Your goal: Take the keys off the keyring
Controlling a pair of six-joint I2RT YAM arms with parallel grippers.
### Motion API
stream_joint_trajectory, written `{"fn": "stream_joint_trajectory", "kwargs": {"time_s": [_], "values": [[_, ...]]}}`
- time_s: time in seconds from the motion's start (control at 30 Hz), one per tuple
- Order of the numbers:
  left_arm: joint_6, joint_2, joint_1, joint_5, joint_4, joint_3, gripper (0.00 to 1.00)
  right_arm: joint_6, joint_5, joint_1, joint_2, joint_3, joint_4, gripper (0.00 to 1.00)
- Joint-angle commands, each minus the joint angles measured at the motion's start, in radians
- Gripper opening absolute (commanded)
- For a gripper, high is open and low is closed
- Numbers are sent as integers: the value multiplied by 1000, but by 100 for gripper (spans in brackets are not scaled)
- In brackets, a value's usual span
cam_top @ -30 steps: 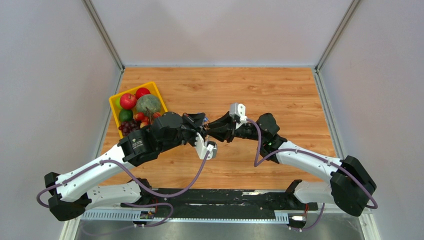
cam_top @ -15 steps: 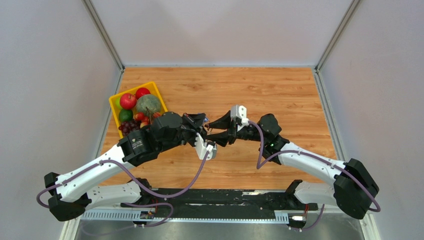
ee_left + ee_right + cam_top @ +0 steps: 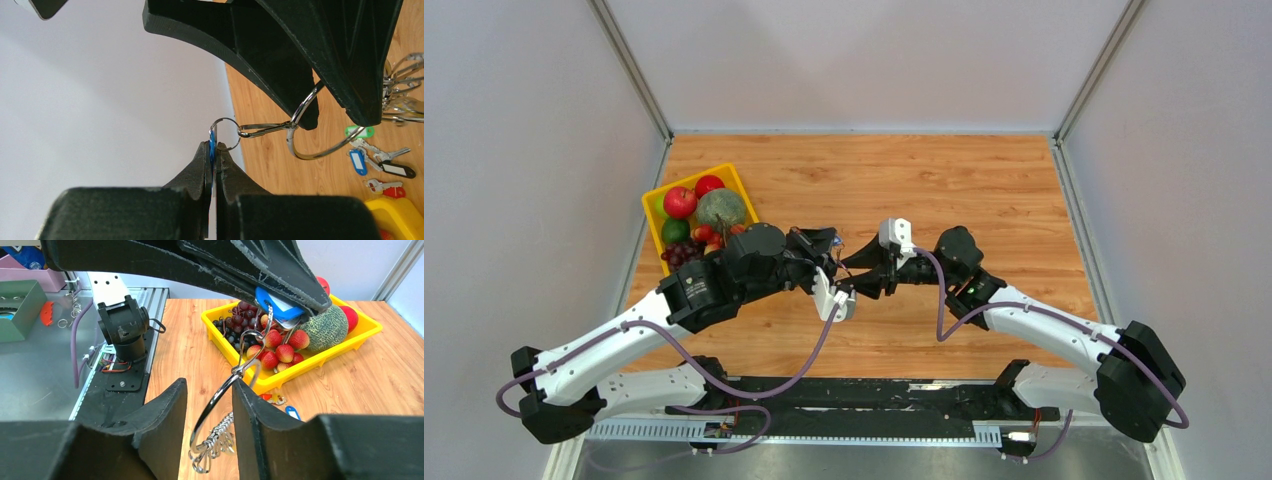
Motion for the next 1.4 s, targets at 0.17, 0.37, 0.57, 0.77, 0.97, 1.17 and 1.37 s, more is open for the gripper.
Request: {"fn": "stream_joint_trajectory", "kwargs": {"time_s": [0.17, 0.37, 0.57, 0.77, 0.97, 1.17, 1.37], "values": [[-9, -26, 5, 39, 56, 7, 0, 9, 40, -4, 3, 46, 62, 48], [-9, -28, 4, 40, 56, 6, 0, 44, 100, -4, 10, 56, 78, 44], [-7, -26, 5, 35, 55, 6, 0, 30, 114, -4, 1, 54, 62, 39], [-7, -30, 5, 40, 56, 6, 0, 20, 129, -5, 0, 58, 47, 39], [-7, -29, 5, 45, 55, 6, 0, 20, 125, -4, 10, 74, 48, 36], [-6, -32, 5, 51, 54, 6, 0, 20, 117, -4, 12, 86, 48, 33], [-6, -34, 5, 51, 52, 8, 0, 19, 101, -4, 22, 87, 51, 34]]}}
